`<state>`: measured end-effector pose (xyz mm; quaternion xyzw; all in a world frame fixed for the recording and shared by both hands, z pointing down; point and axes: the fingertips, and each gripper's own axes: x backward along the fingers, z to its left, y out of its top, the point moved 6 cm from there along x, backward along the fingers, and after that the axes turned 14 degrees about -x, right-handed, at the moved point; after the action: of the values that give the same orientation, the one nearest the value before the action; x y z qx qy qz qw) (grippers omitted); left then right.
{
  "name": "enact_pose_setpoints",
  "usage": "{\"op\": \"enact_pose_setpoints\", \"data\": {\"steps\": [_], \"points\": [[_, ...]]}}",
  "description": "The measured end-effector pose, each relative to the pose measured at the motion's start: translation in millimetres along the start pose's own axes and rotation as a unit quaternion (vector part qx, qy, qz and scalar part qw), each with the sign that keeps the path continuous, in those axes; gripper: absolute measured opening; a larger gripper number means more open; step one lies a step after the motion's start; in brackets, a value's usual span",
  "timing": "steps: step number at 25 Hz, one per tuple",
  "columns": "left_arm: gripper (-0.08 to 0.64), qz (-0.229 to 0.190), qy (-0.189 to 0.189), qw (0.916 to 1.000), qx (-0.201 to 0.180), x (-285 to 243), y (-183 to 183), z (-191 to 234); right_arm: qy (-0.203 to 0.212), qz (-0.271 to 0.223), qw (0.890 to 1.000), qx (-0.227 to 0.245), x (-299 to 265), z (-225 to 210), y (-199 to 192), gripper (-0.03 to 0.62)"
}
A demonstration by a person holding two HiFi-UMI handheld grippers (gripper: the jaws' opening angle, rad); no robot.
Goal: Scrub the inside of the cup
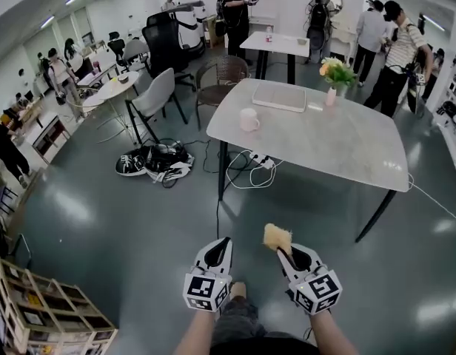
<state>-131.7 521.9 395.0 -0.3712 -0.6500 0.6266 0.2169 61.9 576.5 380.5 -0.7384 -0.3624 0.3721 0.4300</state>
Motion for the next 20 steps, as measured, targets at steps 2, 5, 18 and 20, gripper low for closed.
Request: {"op": "enact_pose_setpoints", "data": {"steps": [2,5,18,20], "points": [[0.014,0.008,-0.009,0.9999,-0.002,-16,1,13,-0.004,0.000,1.000,-0.005,-20,-7,10,0.067],[0.014,0.016,-0.009,0.9998,0.000,-37,1,38,-0.007,0.001,1.000,-0.012,-50,-15,20,0.067],[0.014,0.014,-0.028,0.9995,0.002,-140,-3,131,-0.007,-0.016,0.999,-0.028,-165,-54,58,0.067],[0.014,0.017,-0.039,0.9991,0.005,-152,-5,131,-0.010,-0.013,0.999,-0.033,-169,-61,59,0.067]]}}
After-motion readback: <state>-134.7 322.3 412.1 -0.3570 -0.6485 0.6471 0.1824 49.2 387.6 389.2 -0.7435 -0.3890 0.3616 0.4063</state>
